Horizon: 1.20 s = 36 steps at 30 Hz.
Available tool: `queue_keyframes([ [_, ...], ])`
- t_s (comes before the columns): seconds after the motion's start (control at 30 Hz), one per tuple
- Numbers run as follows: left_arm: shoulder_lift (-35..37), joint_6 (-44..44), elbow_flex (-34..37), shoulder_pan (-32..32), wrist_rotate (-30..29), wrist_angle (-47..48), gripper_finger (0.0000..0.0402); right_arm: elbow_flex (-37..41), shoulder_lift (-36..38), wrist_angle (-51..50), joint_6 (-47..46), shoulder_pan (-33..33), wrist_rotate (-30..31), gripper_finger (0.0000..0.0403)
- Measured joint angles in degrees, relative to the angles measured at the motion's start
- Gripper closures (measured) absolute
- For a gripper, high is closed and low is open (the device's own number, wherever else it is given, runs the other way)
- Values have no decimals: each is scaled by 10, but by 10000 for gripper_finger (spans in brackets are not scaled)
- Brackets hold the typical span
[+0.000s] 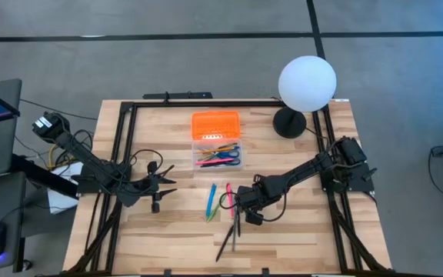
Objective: Pick & place school supplies into a supply box
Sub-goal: Put the yellow pen into the supply box
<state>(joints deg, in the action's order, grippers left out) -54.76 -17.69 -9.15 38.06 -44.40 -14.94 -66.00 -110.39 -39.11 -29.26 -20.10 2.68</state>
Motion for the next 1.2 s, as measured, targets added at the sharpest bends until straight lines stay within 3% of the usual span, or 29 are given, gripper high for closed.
queue_keyframes([
  [0.7,0,-1,0,0,0,1,288,1,0,0,-13,0,-10,344],
  [1.2,0,-1,0,0,0,1,288,1,0,1,-8,15,-18,350],
])
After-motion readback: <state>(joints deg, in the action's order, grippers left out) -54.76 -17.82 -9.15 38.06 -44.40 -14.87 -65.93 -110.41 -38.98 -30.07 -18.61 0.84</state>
